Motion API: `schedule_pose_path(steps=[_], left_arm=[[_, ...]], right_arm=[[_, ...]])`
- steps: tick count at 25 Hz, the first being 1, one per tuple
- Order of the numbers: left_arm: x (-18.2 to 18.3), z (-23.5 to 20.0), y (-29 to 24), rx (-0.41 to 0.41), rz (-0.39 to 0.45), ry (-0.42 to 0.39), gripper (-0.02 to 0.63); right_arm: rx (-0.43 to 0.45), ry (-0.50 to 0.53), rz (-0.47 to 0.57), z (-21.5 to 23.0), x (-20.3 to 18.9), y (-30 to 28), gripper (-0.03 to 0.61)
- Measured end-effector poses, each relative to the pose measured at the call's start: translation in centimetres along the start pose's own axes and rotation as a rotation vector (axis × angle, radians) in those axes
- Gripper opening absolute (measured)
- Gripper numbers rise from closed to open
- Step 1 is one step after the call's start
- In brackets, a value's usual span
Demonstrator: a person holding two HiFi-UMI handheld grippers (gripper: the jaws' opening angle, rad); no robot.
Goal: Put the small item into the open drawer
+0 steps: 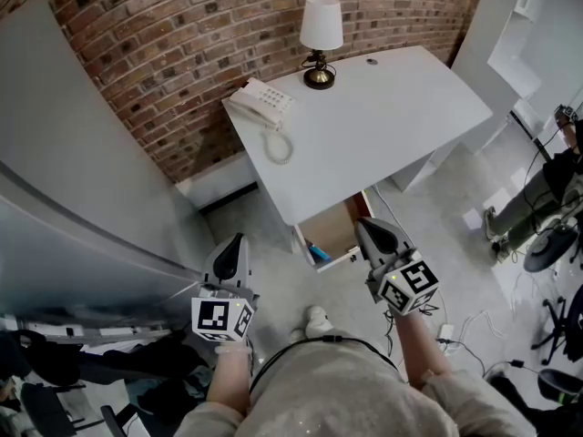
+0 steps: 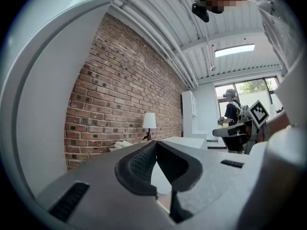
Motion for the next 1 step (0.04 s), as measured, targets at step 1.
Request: schedule_pose_path(steps=[1], left_arm=[[-0.02,-0.12,-0.12,0.001,0.001,0.000,0.005]], right_arm=[[0.000,0.000,0.001,0.05,0.03,-0.15,0.005]])
Point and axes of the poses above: the fingertips, and each gripper's own axes: y backward along the fingers, z to its right, x out of its top, the point moved 1 cm from there along y, backward along the fingers, and after that the axes turned 5 degrees about -y, right-handed, at the moved point
